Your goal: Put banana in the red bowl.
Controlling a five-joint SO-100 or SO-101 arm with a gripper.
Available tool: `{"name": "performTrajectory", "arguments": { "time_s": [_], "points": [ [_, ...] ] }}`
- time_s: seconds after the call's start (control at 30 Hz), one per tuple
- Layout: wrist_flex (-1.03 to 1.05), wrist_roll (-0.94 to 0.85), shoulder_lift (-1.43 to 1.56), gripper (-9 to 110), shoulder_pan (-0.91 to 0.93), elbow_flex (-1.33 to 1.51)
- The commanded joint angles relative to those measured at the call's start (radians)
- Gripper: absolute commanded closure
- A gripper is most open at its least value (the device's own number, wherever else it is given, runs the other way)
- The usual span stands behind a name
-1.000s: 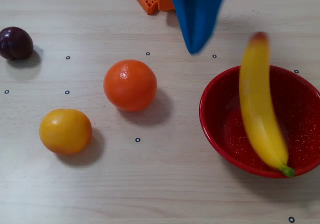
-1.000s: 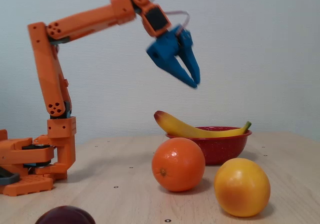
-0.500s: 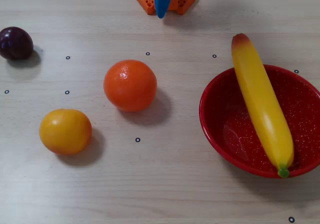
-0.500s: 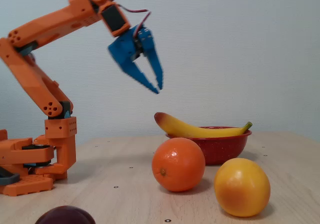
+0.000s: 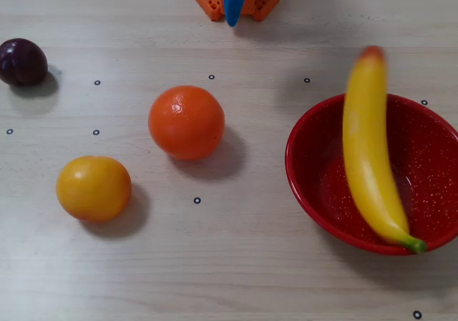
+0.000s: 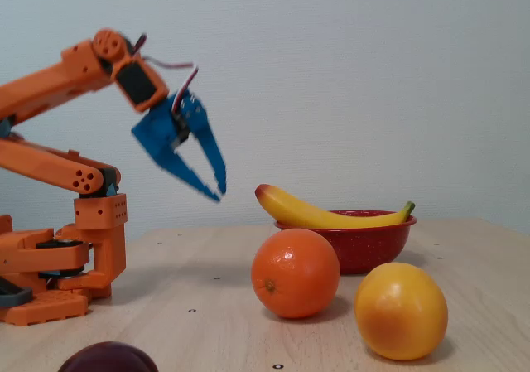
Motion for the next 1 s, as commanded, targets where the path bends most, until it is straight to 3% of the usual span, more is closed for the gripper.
{"name": "performTrajectory", "arguments": {
  "time_s": [0.0, 0.43, 0.97],
  "points": [
    [-0.066, 0.028, 0.080, 102, 0.041, 0.041],
    [-0.164, 0.081, 0.371, 102, -0.018, 0.512],
    [-0.155, 0.103, 0.505, 102, -0.006, 0.696]
  ]
}}
